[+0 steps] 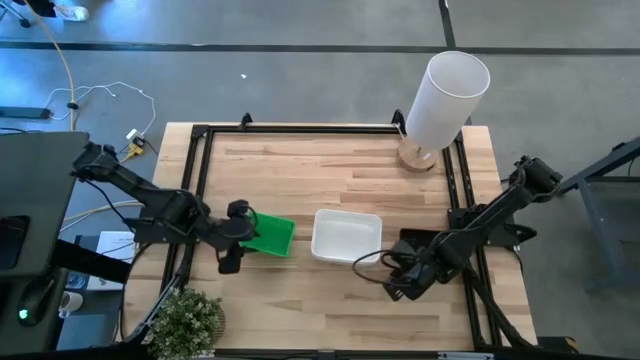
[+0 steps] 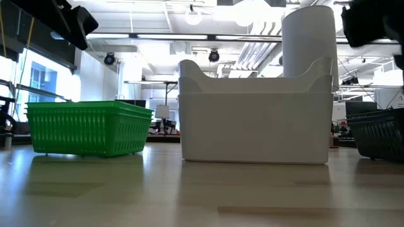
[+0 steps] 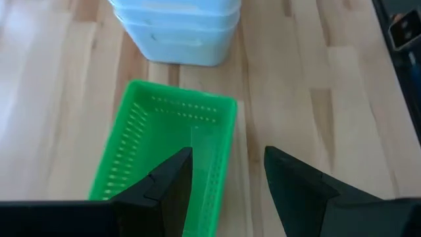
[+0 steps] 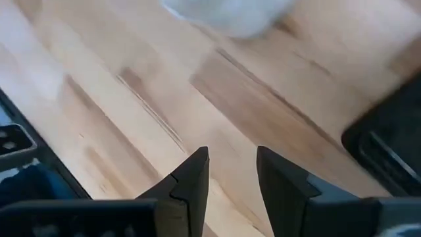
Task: Stack baskets by color
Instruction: Adjust the stacked black bins, then return to Home Position
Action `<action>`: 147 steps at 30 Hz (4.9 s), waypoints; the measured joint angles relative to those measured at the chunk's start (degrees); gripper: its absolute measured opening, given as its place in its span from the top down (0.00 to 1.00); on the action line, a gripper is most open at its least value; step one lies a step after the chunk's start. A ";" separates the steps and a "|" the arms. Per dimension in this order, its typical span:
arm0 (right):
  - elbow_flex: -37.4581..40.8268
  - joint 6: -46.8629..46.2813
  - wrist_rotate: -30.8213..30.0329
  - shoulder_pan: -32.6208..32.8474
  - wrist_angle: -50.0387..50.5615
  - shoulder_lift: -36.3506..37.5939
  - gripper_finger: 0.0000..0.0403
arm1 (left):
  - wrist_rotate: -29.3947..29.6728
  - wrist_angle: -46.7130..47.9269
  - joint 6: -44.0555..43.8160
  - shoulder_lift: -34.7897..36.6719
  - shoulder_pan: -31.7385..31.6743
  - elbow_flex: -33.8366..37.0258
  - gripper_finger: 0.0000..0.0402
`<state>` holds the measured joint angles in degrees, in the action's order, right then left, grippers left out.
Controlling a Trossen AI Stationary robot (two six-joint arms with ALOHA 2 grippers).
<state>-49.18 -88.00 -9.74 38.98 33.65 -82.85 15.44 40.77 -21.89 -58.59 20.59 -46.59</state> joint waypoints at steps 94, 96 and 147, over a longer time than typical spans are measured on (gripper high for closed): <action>-12.52 57.29 -22.06 -14.34 9.11 12.40 0.71 | -0.24 2.06 15.99 2.71 -9.29 -8.11 0.56; -10.82 59.28 -24.11 -13.85 7.74 14.98 0.71 | -0.31 -0.28 15.07 6.90 -9.59 -5.36 0.56; 48.44 82.20 -1.86 -12.96 -36.08 82.65 0.71 | -9.05 -28.19 14.60 56.37 -9.60 39.78 0.56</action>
<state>-0.74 -5.81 -11.61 26.02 -2.43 -0.20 6.39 12.58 -7.29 -2.22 10.98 -6.81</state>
